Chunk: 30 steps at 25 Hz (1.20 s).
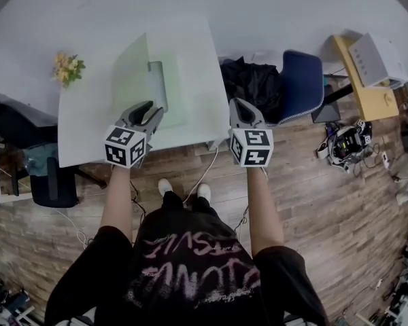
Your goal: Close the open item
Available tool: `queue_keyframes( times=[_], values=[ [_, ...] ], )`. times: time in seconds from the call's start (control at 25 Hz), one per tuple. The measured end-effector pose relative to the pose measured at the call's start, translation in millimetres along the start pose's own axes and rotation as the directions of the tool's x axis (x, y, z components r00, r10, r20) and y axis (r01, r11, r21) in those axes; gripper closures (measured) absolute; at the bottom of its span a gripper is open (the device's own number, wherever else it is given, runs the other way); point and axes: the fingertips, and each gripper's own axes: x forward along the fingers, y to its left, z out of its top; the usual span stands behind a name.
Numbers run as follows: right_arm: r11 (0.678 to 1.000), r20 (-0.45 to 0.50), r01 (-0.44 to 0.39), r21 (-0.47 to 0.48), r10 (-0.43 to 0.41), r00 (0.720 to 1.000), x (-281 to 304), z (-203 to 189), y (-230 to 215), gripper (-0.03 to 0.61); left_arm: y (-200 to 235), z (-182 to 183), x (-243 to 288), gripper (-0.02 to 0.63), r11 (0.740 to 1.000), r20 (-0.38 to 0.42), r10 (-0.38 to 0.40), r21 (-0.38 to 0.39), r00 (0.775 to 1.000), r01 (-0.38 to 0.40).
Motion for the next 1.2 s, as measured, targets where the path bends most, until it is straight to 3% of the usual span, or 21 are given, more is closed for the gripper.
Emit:
queue_keyframes(
  times=[0.4,0.96,1.2],
  values=[
    [0.999,-0.046,0.037,0.017,-0.036,0.998,5.6,-19.4,-7.4,0.568,-11.6,-22.3,30.9,0.468,0.995,-0.068,-0.1,-0.017,0.993,0.099],
    [0.994,-0.114,0.103,0.047,-0.097,0.989,15.0,-48.6,-18.5,0.568,10.7,-49.8,72.4,0.483,0.993,-0.15,-0.108,-0.058,0.983,0.1],
    [0.987,-0.132,0.149,0.063,-0.14,0.981,14.0,-58.6,-23.0,0.568,13.2,-62.1,89.5,0.485,0.989,-0.193,-0.145,-0.061,0.971,0.135]
  ],
)
